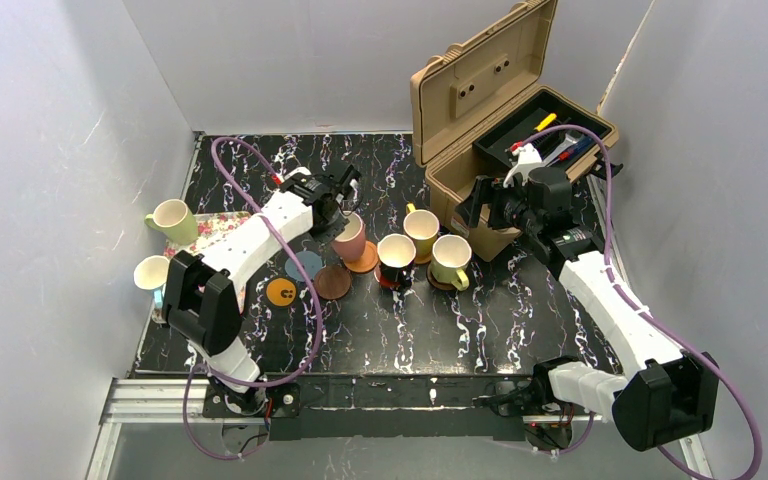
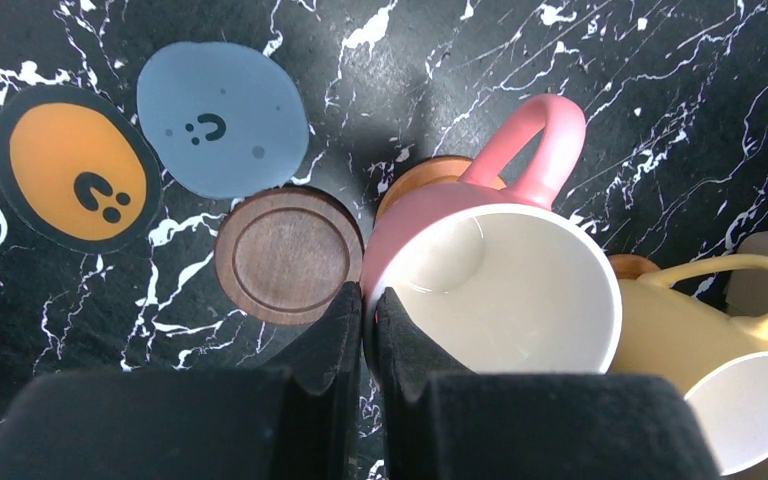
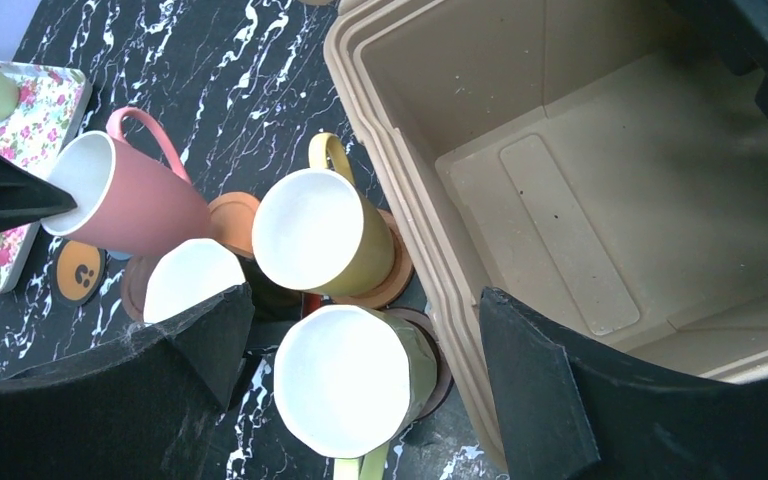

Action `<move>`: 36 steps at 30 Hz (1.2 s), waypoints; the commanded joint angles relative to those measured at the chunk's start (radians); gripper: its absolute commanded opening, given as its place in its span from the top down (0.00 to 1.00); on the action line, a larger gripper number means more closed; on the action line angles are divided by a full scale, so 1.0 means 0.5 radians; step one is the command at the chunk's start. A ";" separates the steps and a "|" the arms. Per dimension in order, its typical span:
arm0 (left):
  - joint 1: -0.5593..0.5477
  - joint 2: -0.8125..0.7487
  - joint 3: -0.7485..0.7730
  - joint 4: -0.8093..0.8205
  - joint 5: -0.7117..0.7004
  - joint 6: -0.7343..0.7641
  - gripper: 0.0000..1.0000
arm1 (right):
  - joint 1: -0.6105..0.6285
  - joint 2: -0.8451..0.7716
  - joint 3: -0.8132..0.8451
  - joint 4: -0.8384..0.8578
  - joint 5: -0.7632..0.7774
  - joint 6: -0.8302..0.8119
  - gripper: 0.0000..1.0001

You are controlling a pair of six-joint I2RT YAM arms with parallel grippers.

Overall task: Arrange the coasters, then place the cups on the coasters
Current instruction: Place the cup on the coaster.

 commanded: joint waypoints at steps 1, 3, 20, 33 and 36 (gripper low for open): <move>-0.048 -0.012 0.084 -0.031 -0.127 -0.131 1.00 | -0.013 -0.070 -0.011 0.016 0.025 -0.003 0.08; -0.066 0.023 0.108 -0.031 -0.124 -0.136 1.00 | -0.012 -0.073 -0.010 0.011 0.024 -0.008 0.08; -0.142 0.175 0.170 -0.044 -0.193 -0.182 1.00 | -0.012 -0.098 -0.006 -0.011 0.032 -0.016 0.08; -0.158 0.223 0.184 -0.044 -0.199 -0.196 1.00 | -0.012 -0.097 -0.012 -0.013 0.026 -0.017 0.08; -0.161 0.236 0.187 -0.044 -0.192 -0.198 1.00 | -0.012 -0.098 -0.015 -0.013 0.022 -0.015 0.08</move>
